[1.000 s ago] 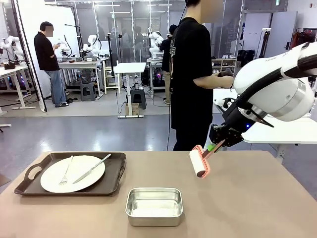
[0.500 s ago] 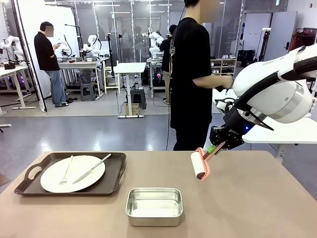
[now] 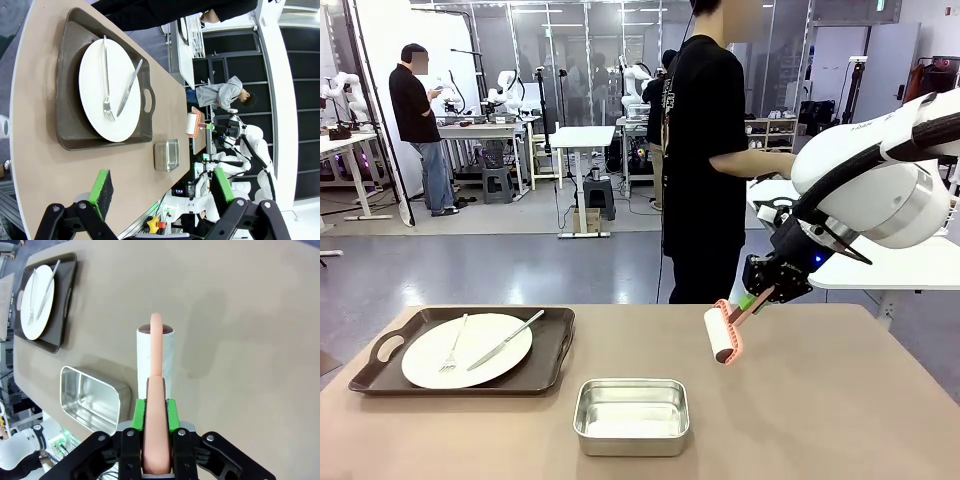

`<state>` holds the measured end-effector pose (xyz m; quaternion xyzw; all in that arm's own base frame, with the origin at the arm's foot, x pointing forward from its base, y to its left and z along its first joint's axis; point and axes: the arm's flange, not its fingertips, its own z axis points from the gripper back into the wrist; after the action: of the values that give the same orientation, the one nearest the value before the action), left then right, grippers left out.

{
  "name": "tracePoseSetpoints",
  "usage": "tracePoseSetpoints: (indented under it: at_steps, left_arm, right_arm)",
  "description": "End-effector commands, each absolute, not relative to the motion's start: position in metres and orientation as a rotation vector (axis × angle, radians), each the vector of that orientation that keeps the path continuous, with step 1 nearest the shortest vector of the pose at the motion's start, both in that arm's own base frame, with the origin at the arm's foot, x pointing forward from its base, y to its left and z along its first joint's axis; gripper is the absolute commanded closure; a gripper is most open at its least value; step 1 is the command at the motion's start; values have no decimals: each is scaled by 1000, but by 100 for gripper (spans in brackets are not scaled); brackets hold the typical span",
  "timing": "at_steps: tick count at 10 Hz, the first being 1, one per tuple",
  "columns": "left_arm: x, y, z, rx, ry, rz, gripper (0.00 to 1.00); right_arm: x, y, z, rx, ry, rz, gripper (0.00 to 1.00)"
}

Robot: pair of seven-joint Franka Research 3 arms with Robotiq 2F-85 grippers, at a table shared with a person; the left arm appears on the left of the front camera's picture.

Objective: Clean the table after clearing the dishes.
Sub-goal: When the left (or right) Handle tray is removed, use the left hand (or right hand) to clean the left (or right) side of the table with the Lint Roller.

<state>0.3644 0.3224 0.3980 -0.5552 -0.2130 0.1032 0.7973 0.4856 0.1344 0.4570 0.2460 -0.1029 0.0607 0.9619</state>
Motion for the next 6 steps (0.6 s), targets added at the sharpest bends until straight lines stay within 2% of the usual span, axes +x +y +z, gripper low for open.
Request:
tracePoseSetpoints:
  at_steps: [1,6]
  left_arm:
    - [363,324,398,-1190,-463,223,0]
    - [363,324,398,-1190,-463,223,0]
  right_arm:
    - [513,130,444,598,-150,97,79]
    - [539,111,409,679,-93,3,79]
